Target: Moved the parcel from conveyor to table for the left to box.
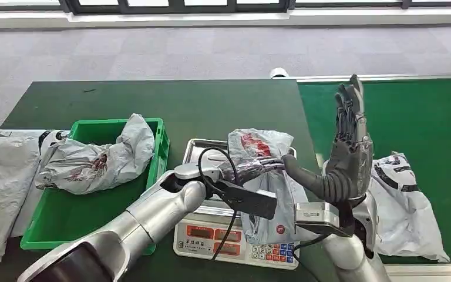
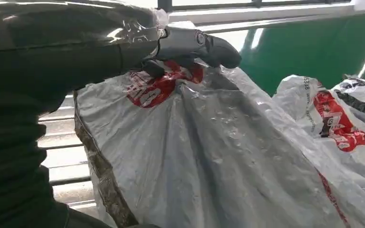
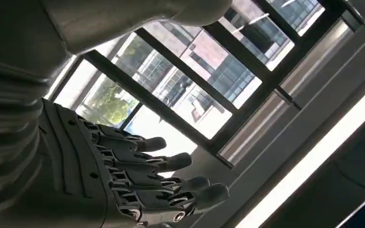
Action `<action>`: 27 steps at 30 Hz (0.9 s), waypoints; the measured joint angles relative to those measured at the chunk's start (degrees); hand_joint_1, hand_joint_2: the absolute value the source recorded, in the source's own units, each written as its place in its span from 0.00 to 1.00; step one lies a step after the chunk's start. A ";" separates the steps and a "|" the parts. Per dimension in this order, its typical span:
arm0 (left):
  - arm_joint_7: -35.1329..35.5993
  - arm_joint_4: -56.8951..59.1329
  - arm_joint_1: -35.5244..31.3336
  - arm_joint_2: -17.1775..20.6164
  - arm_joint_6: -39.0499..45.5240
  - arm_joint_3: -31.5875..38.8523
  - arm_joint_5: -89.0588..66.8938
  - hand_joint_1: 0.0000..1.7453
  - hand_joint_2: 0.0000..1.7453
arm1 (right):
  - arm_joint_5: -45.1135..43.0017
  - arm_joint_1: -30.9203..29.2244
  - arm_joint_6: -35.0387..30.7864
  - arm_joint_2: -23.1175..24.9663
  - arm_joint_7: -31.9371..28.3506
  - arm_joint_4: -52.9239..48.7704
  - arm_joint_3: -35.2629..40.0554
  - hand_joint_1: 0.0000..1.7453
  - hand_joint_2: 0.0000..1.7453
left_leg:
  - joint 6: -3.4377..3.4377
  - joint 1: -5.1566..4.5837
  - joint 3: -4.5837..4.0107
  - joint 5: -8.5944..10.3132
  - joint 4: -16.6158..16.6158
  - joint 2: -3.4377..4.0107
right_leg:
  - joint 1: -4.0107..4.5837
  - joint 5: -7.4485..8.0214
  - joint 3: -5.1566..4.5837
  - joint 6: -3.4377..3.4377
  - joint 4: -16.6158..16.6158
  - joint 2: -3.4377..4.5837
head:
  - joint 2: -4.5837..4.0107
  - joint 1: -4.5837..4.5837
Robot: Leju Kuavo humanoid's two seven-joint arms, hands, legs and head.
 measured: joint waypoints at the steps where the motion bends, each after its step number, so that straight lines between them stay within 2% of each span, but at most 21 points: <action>1: 0.04 0.41 -0.15 -0.09 0.00 -0.06 0.00 0.00 1.00 | 0.00 -0.12 0.02 0.09 0.00 0.00 0.07 0.00 1.00 | 0.00 0.00 0.00 0.00 0.00 0.00 | 0.00 0.00 0.00 0.00 0.00 0.00 | 0.00 0.00; 11: 1.07 2.69 -0.93 -0.66 0.63 -0.55 -0.18 0.00 1.00 | -0.22 -1.34 0.90 0.72 -0.07 0.26 0.41 0.00 1.00 | 0.00 -0.01 -0.03 0.00 0.00 0.01 | -0.01 0.00 0.00 0.00 0.00 -0.01 | 0.00 0.02; 12: 1.35 3.10 -1.14 -0.78 0.78 -0.85 -0.48 0.11 1.00 | -0.35 -1.96 1.23 0.94 -0.02 0.46 0.59 0.00 1.00 | 0.00 -0.01 -0.02 0.00 0.00 0.01 | -0.01 0.00 0.00 0.00 0.00 0.00 | 0.00 0.00; 13: 1.51 3.45 -1.28 -0.94 0.92 -0.94 -0.59 0.27 1.00 | -0.57 -2.70 1.66 1.16 0.02 0.74 0.70 0.00 1.00 | 0.00 -0.01 -0.02 0.00 0.00 0.00 | -0.01 0.00 0.00 0.00 0.00 0.00 | 0.00 0.00; 14: 1.64 3.91 -1.45 -1.16 1.07 -0.98 -0.59 0.71 1.00 | -0.77 -3.61 2.01 1.36 0.15 1.18 0.83 0.00 1.00 | 0.00 -0.01 -0.02 0.01 0.00 0.00 | -0.01 0.00 0.01 0.00 0.00 0.01 | 0.00 0.00; 16: 1.62 4.70 -1.93 -1.42 1.16 -1.11 -0.63 0.82 1.00 | -1.22 -5.19 2.73 1.68 0.26 1.99 1.03 0.00 1.00 | 0.00 0.00 -0.02 0.04 0.00 -0.01 | 0.00 0.02 0.01 -0.02 0.00 0.00 | 0.00 0.00; 17: 1.62 5.11 -2.19 -1.49 1.31 -1.25 -0.74 1.00 1.00 | -1.42 -5.89 2.91 1.79 0.28 2.43 1.18 0.00 1.00 | -0.01 0.00 -0.02 0.05 0.00 -0.01 | 0.00 0.03 0.01 -0.02 0.00 0.00 | 0.00 0.00; 27: 1.33 8.33 -1.71 -0.92 8.58 -3.08 -6.29 1.00 1.00 | -2.95 -8.51 3.13 2.08 -0.85 5.16 3.41 0.00 1.00 | -0.01 0.00 -0.04 0.05 -0.01 -0.02 | 0.00 0.03 0.00 -0.03 0.01 0.00 | 0.00 0.00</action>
